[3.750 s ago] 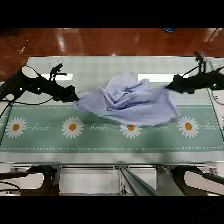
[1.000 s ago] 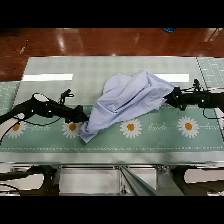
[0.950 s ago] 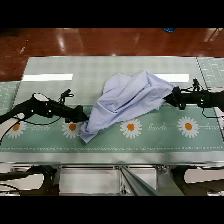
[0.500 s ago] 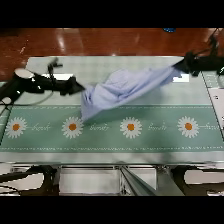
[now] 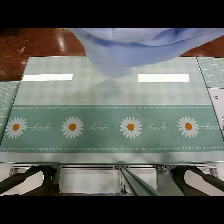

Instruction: Fold the shirts.

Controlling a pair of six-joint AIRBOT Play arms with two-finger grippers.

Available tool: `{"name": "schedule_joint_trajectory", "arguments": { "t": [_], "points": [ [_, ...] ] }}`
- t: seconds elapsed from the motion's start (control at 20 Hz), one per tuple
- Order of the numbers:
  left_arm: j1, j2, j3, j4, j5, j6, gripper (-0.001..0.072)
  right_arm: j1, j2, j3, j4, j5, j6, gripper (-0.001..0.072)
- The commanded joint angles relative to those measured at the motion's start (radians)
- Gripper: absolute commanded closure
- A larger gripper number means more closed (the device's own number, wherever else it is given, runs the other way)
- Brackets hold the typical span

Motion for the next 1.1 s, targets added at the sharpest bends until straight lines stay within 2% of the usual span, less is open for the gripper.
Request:
{"name": "schedule_joint_trajectory", "arguments": {
  "t": [0.0,0.2,0.4,0.6,0.7,0.85,1.05],
  "points": [
    [0.109,0.149,0.117,0.078,0.020,-0.016,0.0685,0.000,0.196,0.014,-0.170,0.086,0.024,0.0694],
    [0.190,0.286,0.114,0.275,-0.067,-0.057,0.0685,0.000,0.404,-0.160,-0.245,0.154,0.060,0.0694],
    [0.188,0.336,0.012,0.293,-0.242,-0.065,0.0684,0.000,0.634,-0.587,-0.249,0.172,0.085,0.0693],
    [0.165,0.314,-0.248,0.291,-0.260,-0.082,0.0684,0.000,0.713,-0.983,-0.248,0.143,0.090,0.0694],
    [0.106,0.271,-0.408,0.292,-0.226,-0.069,0.0684,0.000,0.694,-1.125,-0.248,0.056,0.080,0.0693],
    [-0.037,0.147,-0.601,0.338,-0.094,-0.034,0.0685,0.000,0.589,-1.250,-0.226,-0.080,0.048,0.0694],
    [-0.167,-0.126,-0.632,0.399,0.159,-0.038,0.0684,0.000,0.315,-1.270,-0.144,-0.291,-0.040,0.0694]
  ]
}}
